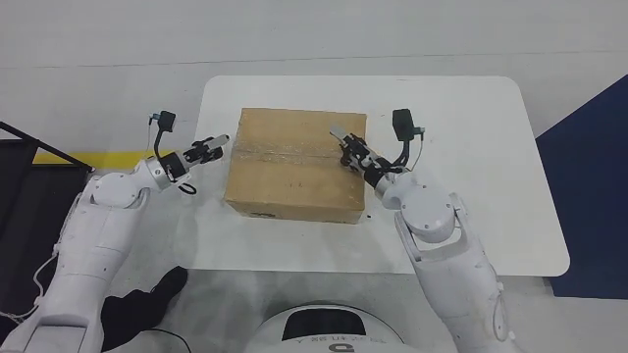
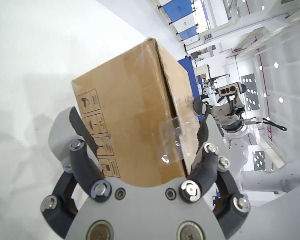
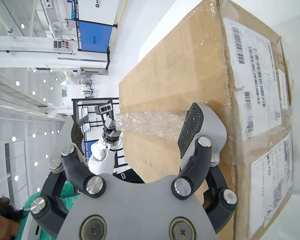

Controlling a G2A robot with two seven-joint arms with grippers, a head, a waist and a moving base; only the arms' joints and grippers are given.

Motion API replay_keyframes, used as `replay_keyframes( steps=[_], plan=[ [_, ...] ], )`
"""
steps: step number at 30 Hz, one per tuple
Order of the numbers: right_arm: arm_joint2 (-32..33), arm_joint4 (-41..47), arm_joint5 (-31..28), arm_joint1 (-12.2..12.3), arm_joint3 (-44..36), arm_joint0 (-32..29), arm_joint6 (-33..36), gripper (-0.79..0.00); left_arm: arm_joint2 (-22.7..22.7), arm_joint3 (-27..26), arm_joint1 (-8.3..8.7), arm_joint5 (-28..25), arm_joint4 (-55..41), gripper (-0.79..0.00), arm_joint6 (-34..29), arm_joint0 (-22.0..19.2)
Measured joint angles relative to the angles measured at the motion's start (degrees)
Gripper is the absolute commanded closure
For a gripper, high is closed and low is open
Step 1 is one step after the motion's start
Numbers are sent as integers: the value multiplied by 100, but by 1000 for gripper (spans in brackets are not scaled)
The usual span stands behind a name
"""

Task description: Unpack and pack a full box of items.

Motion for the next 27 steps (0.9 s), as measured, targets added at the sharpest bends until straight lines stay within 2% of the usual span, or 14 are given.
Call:
replay_keyframes(
  steps=[10, 19, 23, 27],
  plan=[
    [159, 69, 2, 47, -202, -170, -139, -785, -502, -59, 139, 248, 324, -785, 417, 302],
    [307, 169, -98, 83, -425, -331, -338, -785, -789, -590, 215, 293, 434, -785, 605, 624],
    [437, 286, -496, 109, -741, -600, -447, -785, -770, -629, 216, 423, 501, -785, 635, 643],
    [447, 465, -1135, 138, -904, -767, -181, -785, -768, -628, 216, 421, 504, -785, 637, 641]
  ],
)
